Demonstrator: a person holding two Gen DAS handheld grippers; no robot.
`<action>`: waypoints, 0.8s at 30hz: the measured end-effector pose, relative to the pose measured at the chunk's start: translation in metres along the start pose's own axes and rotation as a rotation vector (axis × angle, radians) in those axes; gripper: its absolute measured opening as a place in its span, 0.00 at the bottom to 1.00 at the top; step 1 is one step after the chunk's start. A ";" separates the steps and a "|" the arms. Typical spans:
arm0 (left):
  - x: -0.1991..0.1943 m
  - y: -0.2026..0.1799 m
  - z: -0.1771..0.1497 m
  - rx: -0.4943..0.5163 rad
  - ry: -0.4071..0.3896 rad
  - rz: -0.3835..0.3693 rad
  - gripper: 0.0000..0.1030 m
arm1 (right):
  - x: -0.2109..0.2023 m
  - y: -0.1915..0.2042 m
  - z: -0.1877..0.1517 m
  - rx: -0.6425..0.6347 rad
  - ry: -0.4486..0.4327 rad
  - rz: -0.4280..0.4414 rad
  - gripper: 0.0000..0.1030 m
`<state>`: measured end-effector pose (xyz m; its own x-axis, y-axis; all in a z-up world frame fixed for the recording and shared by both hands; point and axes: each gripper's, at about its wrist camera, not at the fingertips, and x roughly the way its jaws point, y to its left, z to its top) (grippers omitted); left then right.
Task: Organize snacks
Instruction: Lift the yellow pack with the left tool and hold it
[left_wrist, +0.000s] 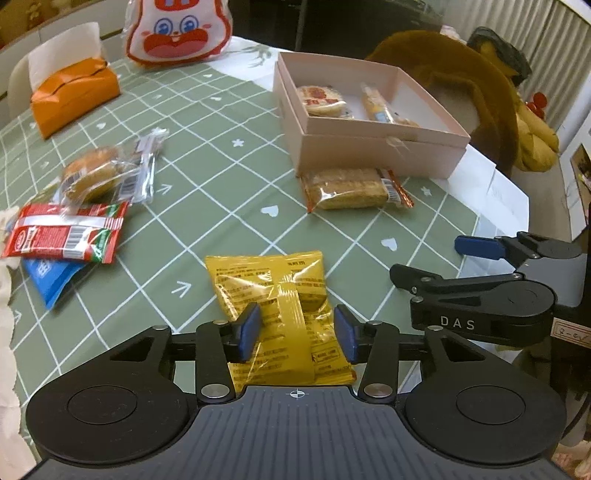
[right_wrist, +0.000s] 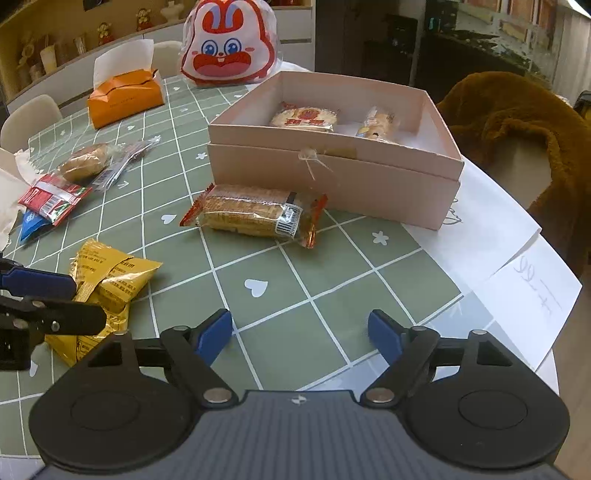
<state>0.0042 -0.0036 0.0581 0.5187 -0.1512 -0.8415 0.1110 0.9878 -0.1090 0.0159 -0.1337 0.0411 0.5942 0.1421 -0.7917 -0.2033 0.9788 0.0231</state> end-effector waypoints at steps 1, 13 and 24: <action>-0.002 0.001 -0.001 -0.007 -0.010 0.007 0.47 | 0.000 0.000 -0.001 0.001 -0.005 -0.002 0.83; 0.005 0.011 0.004 -0.066 -0.027 0.069 0.42 | 0.002 -0.005 -0.009 0.019 -0.049 -0.018 0.94; 0.017 0.031 -0.002 -0.185 0.021 0.070 0.73 | 0.004 -0.006 -0.012 0.024 -0.069 -0.027 0.99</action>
<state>0.0142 0.0247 0.0393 0.5015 -0.0827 -0.8612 -0.0836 0.9861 -0.1434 0.0104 -0.1407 0.0306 0.6516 0.1247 -0.7483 -0.1680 0.9856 0.0180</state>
